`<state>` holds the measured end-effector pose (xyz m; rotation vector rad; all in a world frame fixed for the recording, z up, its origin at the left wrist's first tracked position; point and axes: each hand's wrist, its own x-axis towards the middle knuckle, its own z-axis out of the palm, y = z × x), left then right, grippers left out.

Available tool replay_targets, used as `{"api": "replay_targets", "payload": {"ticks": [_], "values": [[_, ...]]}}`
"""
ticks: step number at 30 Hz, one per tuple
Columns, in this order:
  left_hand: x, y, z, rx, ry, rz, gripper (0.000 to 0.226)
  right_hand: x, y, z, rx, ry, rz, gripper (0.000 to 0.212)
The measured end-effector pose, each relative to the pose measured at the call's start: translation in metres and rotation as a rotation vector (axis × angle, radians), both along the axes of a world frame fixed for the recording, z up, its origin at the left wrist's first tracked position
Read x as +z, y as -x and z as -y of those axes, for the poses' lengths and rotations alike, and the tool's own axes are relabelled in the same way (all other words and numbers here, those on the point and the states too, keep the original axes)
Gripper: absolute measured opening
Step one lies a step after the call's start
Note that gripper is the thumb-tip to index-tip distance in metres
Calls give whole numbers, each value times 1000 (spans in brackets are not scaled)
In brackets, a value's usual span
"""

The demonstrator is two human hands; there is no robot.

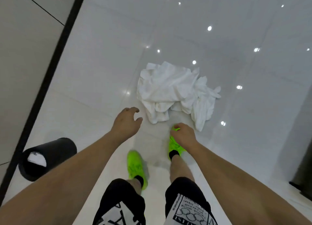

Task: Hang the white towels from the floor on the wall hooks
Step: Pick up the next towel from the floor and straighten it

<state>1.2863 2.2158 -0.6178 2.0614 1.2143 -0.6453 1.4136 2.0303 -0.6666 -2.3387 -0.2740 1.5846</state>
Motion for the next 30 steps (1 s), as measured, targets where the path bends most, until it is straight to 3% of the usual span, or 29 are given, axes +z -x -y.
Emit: {"api": "replay_targets", "payload": {"ticks": [9,12,16,19,24,30], "values": [[-203,-59,-79,-71,124,-33,40,-168,-57,-87,-154,81,-1,41],[-279,-73,-103,-112,157,-47,42,-226,-75,-110,-181,117,84,40],[-367,-89,-122,-206,190,-28,46,-297,-96,-126,-134,132,294,55],[-410,-92,-133,-252,170,9,47,-342,-109,-132,-78,159,308,60],[-413,-85,-133,-285,185,14,47,-349,-88,-129,-278,178,438,19],[-330,-83,-120,-368,212,-9,47,-274,-74,-124,-357,63,547,16]]}}
